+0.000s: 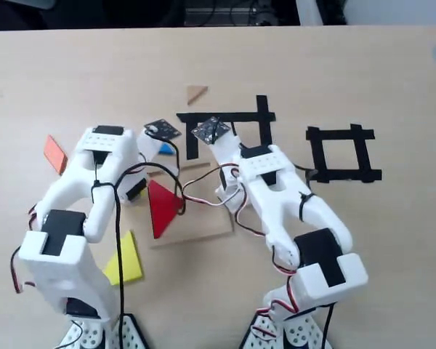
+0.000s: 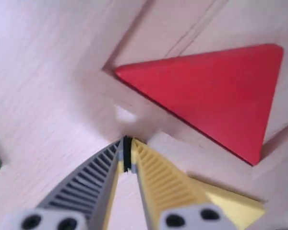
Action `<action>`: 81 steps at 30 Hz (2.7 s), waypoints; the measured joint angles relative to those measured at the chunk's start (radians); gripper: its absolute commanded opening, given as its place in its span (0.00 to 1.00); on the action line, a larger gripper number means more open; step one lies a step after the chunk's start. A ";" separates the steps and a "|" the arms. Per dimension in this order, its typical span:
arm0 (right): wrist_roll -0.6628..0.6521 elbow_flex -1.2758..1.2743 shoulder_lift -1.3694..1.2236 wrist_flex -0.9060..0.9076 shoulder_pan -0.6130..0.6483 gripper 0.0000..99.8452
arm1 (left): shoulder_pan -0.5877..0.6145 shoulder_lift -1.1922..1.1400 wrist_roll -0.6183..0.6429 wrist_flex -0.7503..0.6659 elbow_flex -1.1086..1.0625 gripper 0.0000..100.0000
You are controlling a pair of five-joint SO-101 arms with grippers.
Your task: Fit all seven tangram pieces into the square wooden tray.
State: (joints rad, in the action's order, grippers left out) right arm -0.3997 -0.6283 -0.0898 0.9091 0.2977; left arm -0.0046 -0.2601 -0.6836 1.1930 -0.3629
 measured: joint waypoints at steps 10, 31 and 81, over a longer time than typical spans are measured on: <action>0.000 0.000 0.000 0.000 0.000 0.01 | 0.095 0.239 -0.269 0.480 0.157 0.03; 0.000 0.000 0.000 0.000 0.000 0.01 | -0.157 0.681 -0.359 0.169 -0.666 0.03; 0.000 0.000 0.000 0.000 0.000 0.01 | -0.072 0.818 -0.150 0.285 -0.417 0.03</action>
State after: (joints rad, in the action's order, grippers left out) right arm -0.3997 -0.6283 -0.0898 0.9091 0.2977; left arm -0.0767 0.5577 -0.8339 1.4784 -0.7802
